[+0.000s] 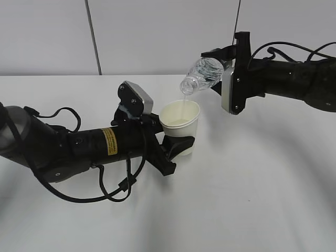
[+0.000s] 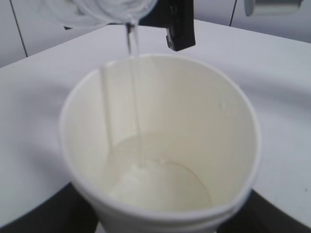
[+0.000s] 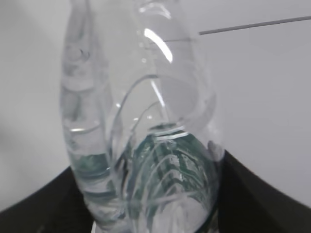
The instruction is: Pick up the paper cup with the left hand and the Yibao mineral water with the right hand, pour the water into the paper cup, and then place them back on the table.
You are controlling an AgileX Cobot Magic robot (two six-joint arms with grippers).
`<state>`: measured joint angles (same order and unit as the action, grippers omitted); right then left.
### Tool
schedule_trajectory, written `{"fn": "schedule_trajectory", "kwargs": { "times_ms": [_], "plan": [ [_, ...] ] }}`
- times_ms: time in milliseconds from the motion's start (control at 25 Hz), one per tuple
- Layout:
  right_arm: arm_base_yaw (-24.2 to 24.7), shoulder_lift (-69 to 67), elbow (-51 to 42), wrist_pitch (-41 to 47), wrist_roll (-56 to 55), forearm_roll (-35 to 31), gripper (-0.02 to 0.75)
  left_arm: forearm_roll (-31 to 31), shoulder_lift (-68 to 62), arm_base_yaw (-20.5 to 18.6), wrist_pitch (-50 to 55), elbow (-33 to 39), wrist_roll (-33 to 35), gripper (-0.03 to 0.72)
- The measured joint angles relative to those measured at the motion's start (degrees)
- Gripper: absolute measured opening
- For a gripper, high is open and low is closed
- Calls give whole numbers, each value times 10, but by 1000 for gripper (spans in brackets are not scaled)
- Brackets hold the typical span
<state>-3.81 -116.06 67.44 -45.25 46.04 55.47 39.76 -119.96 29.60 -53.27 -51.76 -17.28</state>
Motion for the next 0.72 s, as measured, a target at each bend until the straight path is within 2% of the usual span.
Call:
{"fn": "schedule_trajectory", "kwargs": {
  "times_ms": [360, 720],
  "plan": [
    [0, 0, 0, 8, -47, 0, 473, -1, 0, 0, 1, 0, 0, 406],
    [0, 0, 0, 8, -198, 1, 473, -8, 0, 0, 9, 0, 0, 406]
  ]
}}
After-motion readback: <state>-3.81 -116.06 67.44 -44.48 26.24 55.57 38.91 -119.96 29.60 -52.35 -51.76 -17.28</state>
